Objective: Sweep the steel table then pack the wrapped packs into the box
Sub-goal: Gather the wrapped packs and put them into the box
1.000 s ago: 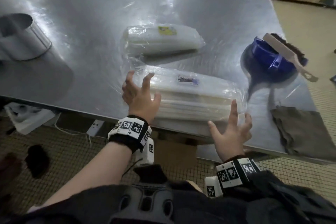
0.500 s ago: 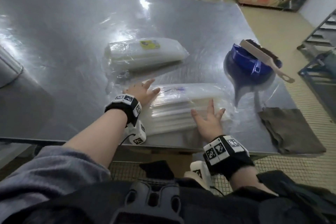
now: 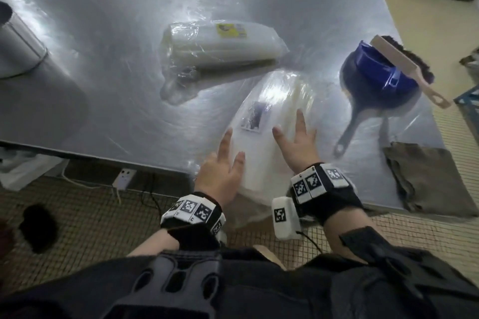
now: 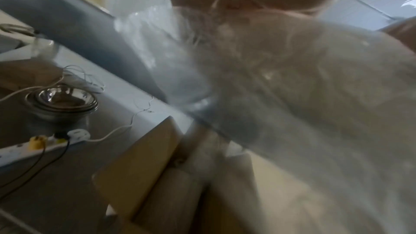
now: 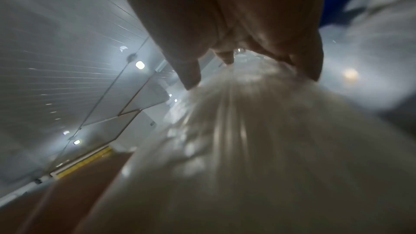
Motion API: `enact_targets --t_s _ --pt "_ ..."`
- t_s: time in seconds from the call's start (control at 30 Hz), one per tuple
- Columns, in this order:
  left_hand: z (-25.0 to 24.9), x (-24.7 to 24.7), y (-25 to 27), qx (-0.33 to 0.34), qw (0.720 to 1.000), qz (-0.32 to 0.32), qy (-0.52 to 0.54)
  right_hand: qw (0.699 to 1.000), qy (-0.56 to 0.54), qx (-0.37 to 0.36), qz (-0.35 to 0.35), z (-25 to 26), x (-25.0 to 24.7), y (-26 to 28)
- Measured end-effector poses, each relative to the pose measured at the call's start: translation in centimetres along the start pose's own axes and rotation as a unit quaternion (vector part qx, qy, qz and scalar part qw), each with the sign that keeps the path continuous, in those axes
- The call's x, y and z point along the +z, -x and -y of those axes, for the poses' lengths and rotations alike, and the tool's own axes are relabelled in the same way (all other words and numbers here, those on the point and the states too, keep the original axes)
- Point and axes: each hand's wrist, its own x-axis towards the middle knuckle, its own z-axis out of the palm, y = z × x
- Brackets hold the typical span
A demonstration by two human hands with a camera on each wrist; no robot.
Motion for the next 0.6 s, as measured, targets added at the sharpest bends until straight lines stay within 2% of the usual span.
enact_targets --t_s 0.13,0.27,0.43,0.53,0.6 --pt "0.8 1.3 2.7 0.054 0.994 -0.069 0.066 0.999 -0.029 -0.015 0.014 -3.5 1.4 4.5" --pt "0.3 2.3 4.5 0.099 0.975 -0.127 0.151 0.996 -0.072 -0.037 0.039 -4.6 1.5 7.1" --pt "-2.7 1.8 4.5 0.114 0.95 -0.208 0.201 0.989 -0.083 -0.123 -0.027 -4.2 0.1 8.1" --pt "-4.6 0.8 4.3 0.168 0.934 -0.251 0.19 0.976 -0.066 -0.198 -0.066 -2.8 -1.4 8.6" --pt "-6.3 -0.2 4.4 0.21 0.927 -0.251 0.185 0.959 -0.066 -0.259 -0.092 -1.8 -2.6 8.7"
